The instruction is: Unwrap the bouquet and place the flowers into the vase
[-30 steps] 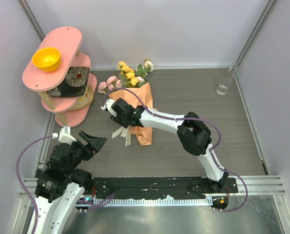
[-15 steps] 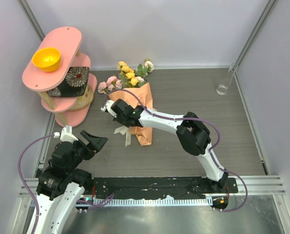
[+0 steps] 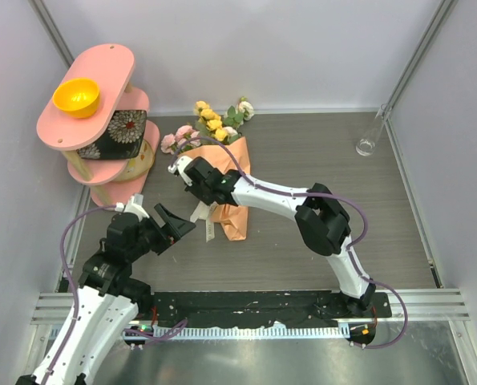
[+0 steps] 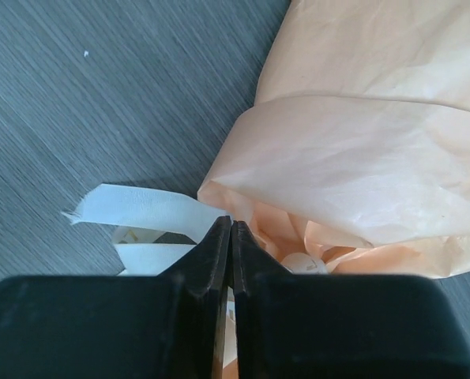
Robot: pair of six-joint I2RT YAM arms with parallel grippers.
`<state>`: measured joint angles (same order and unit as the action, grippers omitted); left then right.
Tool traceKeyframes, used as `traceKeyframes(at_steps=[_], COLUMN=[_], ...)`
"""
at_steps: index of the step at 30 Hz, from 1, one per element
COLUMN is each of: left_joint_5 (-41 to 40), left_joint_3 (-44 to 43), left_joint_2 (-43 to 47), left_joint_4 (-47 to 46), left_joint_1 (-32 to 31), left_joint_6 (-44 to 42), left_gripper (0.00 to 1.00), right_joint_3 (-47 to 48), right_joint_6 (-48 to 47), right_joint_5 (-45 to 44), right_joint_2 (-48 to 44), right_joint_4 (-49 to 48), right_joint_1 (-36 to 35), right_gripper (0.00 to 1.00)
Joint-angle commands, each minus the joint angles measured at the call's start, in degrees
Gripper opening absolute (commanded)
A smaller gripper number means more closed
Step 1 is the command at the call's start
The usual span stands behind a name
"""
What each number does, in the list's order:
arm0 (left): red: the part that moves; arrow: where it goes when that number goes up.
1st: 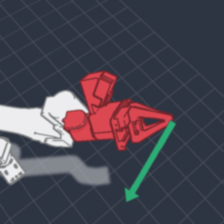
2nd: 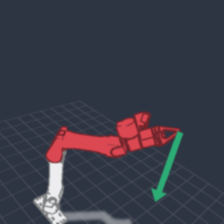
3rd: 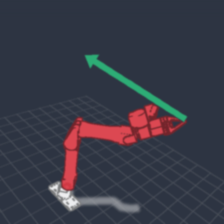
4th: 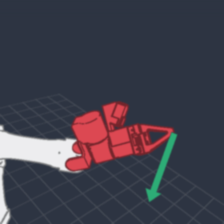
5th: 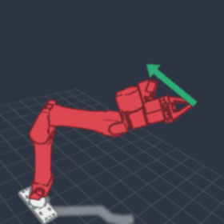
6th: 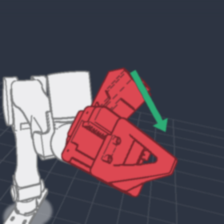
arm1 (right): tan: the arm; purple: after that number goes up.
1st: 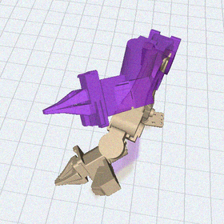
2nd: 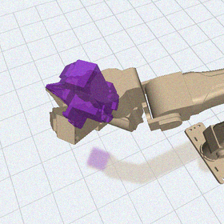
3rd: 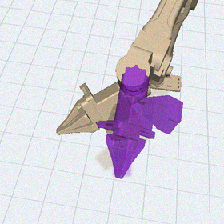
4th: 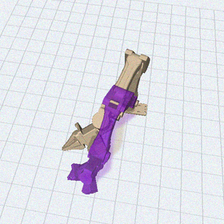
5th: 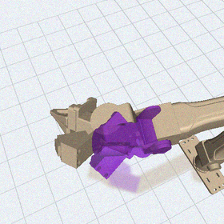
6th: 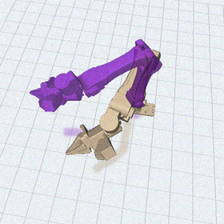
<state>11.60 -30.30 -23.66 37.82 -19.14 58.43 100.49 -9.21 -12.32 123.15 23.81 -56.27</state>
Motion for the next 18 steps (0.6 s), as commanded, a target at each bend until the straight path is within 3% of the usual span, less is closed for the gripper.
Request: traceKeyframes(at_steps=[1,10,13,18], left_joint_5=[4.13,3.79,3.61,3.52], left_joint_3=[0.33,1.47,1.65,1.48], left_joint_2=[-2.62,-2.45,-1.92,-1.39], left_joint_4=[-8.37,-9.35,-9.08,-8.38], left_joint_1=[-0.20,-0.11,-0.11,-0.11], left_joint_6=[0.36,0.19,0.19,-0.07], left_gripper=[0.84,0.84,0.84,0.84], right_joint_3=[-0.12,-0.91,-1.00,-0.91], right_joint_6=[5.34,6.84,7.37,7.72], right_joint_5=[3.61,8.01,8.97,9.68], right_joint_2=[-4.94,-4.94,-4.68,-3.80], right_joint_4=[-3.33,-3.95,-4.65,-4.65], right_joint_1=[2.21,3.54,3.62,3.62], right_gripper=[0.09,0.10,0.17,0.06])
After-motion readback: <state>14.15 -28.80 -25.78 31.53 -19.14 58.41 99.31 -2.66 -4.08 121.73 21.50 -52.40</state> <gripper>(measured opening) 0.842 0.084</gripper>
